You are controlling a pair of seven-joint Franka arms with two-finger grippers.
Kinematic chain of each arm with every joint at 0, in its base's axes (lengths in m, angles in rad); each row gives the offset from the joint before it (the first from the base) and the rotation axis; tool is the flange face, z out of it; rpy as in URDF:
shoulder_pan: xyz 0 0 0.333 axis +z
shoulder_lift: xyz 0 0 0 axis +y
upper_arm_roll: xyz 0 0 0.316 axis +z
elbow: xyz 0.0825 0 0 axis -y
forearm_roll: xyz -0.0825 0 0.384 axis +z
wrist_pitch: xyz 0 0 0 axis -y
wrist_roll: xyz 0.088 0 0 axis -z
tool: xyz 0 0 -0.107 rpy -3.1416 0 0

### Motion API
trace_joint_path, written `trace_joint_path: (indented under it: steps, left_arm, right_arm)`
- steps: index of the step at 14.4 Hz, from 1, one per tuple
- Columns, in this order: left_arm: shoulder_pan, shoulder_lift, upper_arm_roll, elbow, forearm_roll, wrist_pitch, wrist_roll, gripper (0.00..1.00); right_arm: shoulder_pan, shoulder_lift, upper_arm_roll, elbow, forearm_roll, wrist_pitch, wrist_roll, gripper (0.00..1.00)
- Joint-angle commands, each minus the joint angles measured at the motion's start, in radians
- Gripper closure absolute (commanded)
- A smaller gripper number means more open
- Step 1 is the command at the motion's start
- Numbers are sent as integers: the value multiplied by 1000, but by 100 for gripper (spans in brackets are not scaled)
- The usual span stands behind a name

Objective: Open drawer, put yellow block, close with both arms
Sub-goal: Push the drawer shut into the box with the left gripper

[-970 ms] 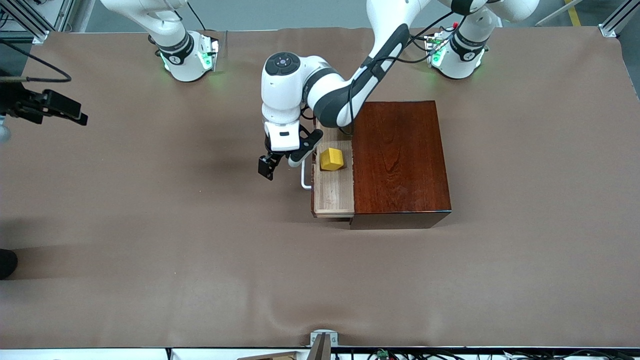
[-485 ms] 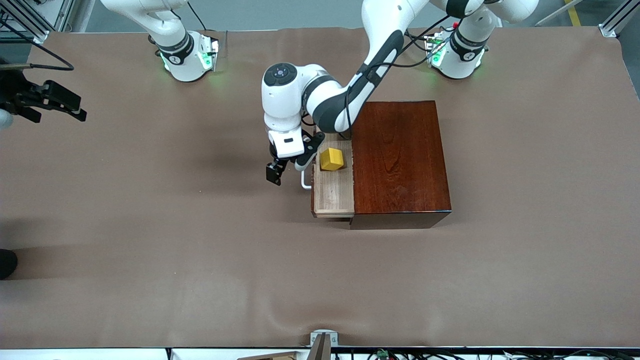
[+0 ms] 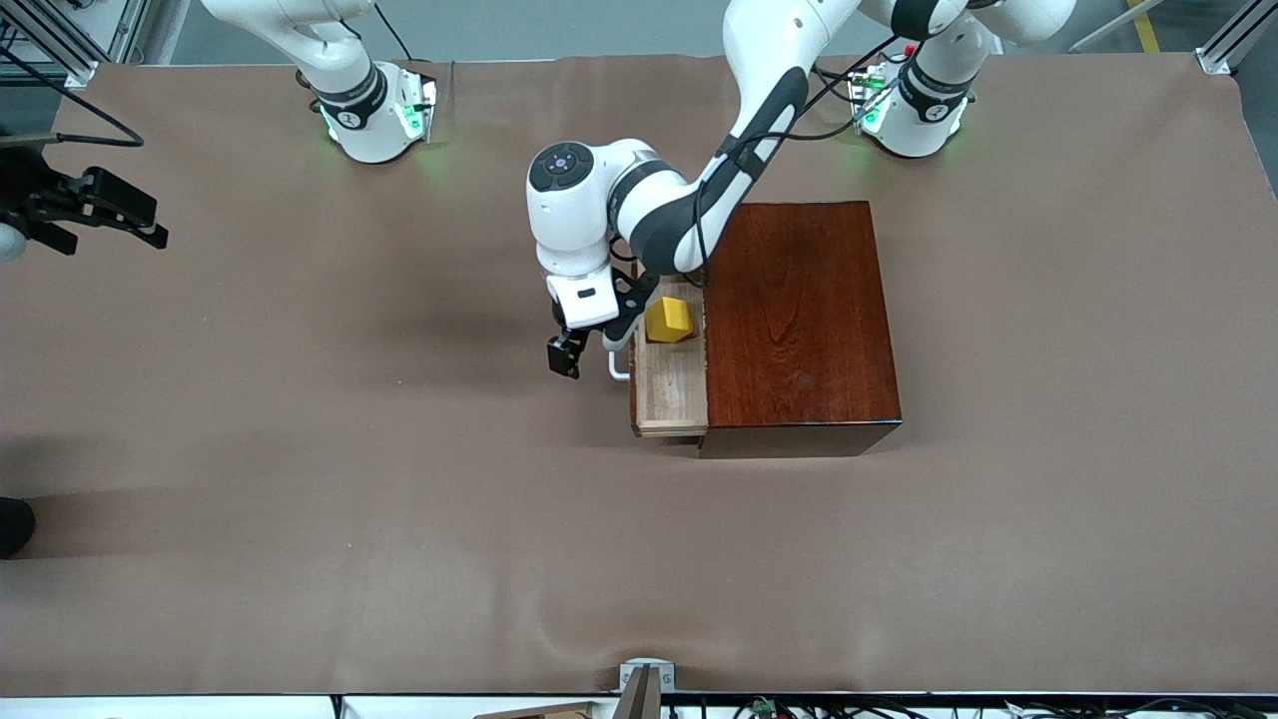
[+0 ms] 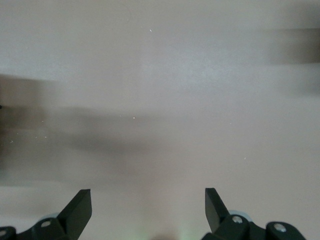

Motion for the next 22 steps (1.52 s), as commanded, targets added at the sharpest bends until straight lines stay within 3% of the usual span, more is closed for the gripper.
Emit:
trace_joint_path:
  steps: [1,22]
  left_arm:
    - [6,-7,29,0,31,-58,13,0]
    - [36,-47,29,-31,31,-385,44,0]
  right_arm:
    - [-20,-29,17,-28,-10,14,-15,0]
    - [-36,-31,20,-20,-33,18,-14,0]
